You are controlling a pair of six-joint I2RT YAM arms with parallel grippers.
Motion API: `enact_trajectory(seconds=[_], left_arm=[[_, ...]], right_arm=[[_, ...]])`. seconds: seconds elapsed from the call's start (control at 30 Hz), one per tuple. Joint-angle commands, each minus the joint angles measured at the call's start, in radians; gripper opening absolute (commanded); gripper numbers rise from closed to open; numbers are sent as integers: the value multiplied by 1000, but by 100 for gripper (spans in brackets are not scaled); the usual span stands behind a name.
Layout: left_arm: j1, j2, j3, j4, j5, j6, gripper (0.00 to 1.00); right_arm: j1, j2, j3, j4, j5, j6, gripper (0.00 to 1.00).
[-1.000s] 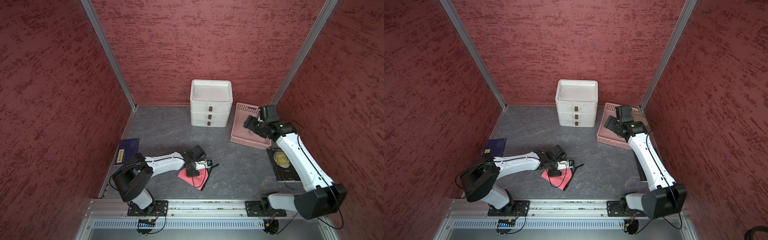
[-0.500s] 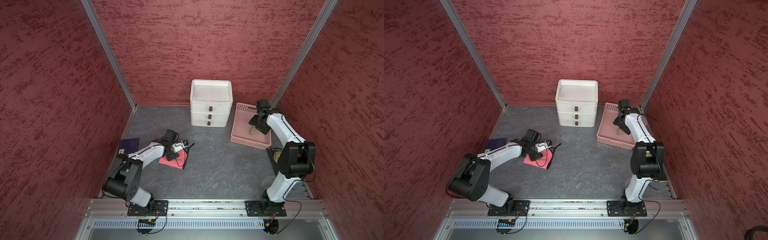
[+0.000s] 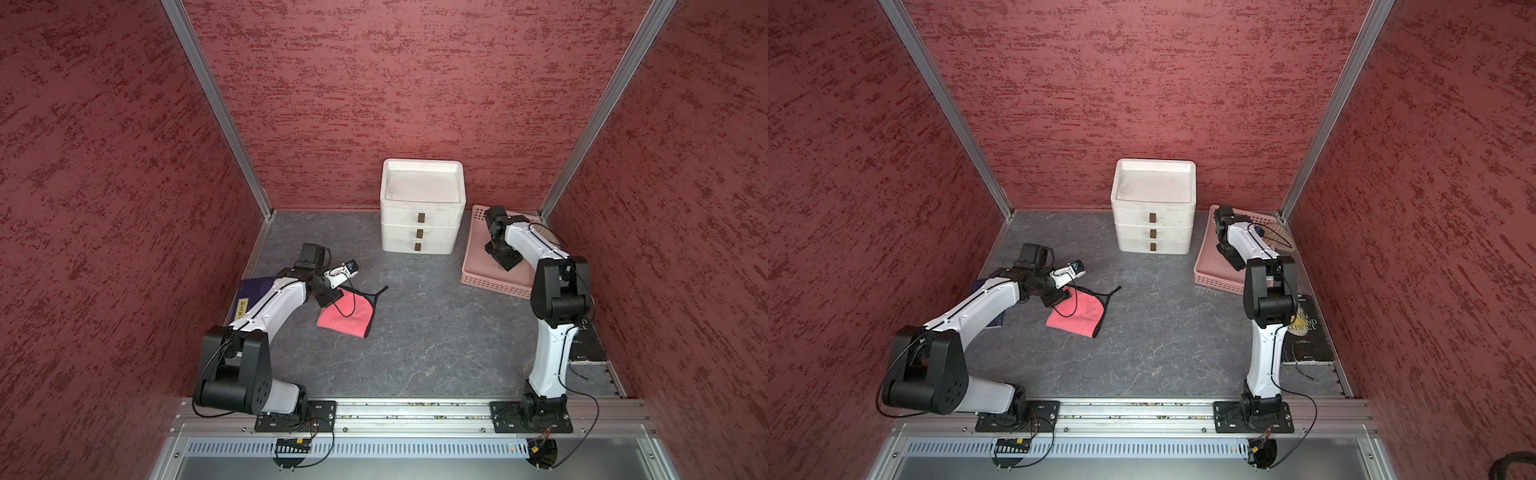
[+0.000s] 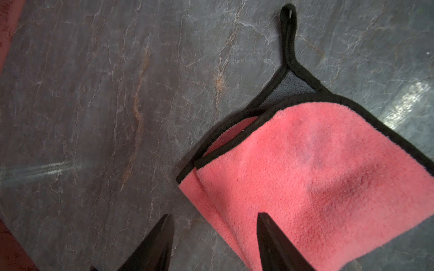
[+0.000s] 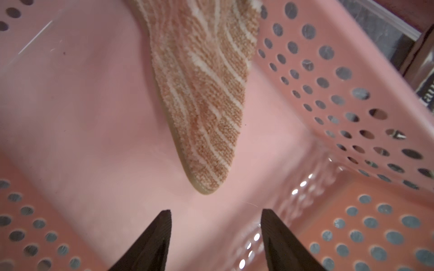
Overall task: Fold the square dishcloth
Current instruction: Pick up the cleaning item from the bin.
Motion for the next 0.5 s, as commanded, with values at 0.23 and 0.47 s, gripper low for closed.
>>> enact_trajectory(seconds=[0.23, 0.47], left_arm=[[23, -101, -38, -71, 95, 49, 60], [24, -149, -33, -120, 112, 58, 60]], right_arm=[[-36, 168, 165, 15, 47, 46, 61], [-39, 263, 250, -9, 28, 54, 56]])
